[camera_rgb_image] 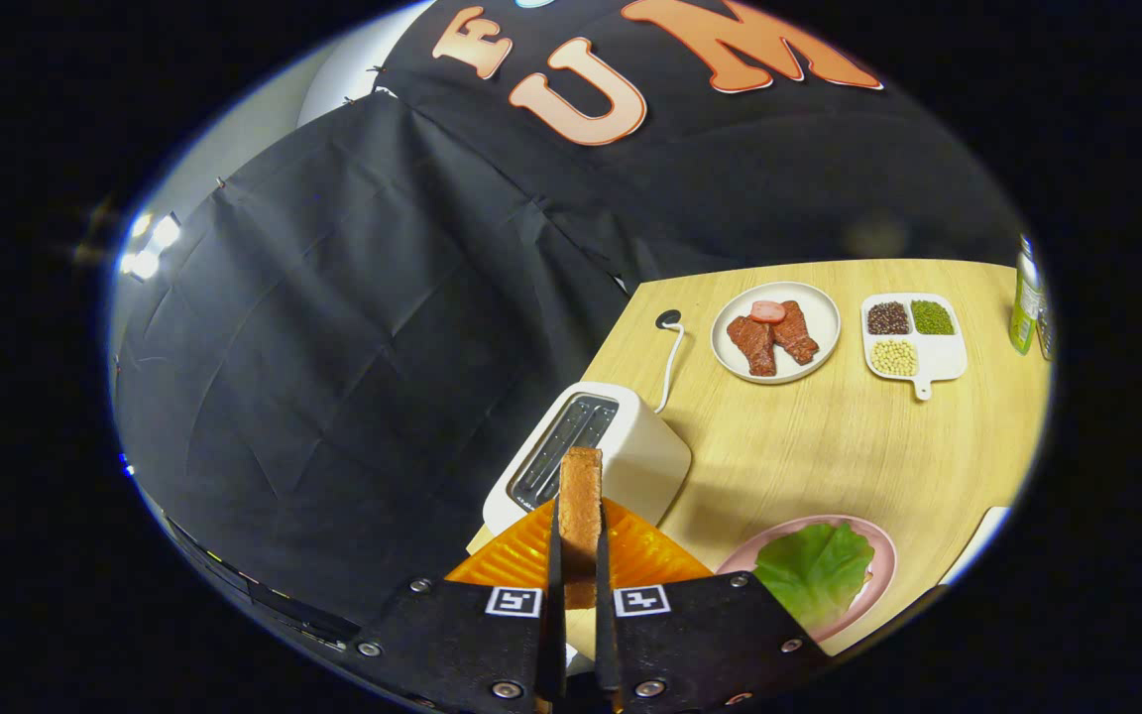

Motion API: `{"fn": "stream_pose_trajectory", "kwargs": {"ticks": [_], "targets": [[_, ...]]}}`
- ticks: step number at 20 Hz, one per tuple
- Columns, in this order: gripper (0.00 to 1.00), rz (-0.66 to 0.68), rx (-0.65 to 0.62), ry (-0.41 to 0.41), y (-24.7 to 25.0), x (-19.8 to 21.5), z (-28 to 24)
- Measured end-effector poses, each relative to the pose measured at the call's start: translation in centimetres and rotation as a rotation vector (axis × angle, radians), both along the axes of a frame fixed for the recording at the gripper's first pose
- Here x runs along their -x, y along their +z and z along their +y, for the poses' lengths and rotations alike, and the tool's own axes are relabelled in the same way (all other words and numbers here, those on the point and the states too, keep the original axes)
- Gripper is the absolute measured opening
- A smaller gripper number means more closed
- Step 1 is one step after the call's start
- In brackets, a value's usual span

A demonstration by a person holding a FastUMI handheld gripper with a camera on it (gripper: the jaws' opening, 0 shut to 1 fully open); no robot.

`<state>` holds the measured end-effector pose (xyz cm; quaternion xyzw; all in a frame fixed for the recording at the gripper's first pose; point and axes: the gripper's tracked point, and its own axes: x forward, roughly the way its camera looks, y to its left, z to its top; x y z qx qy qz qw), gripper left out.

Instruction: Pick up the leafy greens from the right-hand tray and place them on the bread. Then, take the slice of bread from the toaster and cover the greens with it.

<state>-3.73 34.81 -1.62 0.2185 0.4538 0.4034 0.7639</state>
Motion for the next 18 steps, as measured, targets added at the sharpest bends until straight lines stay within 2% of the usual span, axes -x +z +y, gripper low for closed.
{"fn": "stream_pose_trajectory", "kwargs": {"ticks": [7,18], "targets": [[0.12,0.011,-0.007,-0.061,-2.5,0.7,-5.2],[0.12,0.048,-0.004,-0.086,-7.4,2.2,-8.7]]}}
